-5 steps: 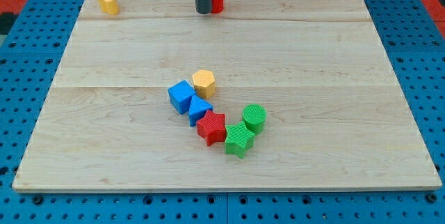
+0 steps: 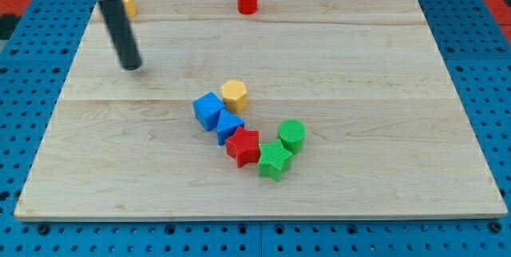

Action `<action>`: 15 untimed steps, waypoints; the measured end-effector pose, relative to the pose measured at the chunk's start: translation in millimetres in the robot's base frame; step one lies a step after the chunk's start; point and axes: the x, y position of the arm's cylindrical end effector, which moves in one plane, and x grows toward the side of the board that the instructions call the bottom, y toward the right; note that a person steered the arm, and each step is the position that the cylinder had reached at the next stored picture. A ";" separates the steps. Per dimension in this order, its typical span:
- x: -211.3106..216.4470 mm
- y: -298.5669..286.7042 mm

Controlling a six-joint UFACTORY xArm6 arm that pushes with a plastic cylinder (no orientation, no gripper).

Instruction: Separate the green circle from green star

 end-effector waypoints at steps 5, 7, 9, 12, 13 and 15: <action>196.8 216.3; 162.3 246.6; 124.5 243.3; 25.1 309.6; 0.9 352.6; -44.2 388.4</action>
